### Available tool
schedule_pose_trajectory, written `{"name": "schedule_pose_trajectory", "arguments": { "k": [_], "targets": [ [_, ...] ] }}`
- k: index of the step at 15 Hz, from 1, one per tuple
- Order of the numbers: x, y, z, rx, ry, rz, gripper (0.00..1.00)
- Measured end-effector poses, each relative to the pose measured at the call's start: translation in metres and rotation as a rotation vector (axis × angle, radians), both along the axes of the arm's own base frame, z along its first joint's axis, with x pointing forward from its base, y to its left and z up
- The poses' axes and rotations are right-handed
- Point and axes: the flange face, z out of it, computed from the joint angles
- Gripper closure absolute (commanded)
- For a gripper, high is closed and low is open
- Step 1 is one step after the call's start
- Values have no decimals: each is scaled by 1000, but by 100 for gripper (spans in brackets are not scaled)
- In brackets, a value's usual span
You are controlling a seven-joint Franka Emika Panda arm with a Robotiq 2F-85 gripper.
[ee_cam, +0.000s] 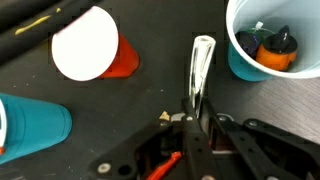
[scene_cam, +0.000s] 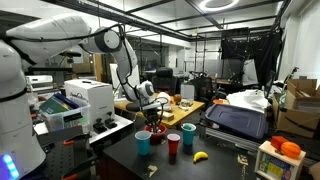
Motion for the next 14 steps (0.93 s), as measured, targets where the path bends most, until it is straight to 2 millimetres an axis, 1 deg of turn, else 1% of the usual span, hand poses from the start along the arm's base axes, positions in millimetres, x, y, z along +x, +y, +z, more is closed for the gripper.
{"name": "schedule_pose_trajectory", "arguments": {
  "k": [8,14],
  "targets": [
    [-4,9,-1,11,17,7,97],
    [-10,15,1,41,119,19,97]
  ]
}}
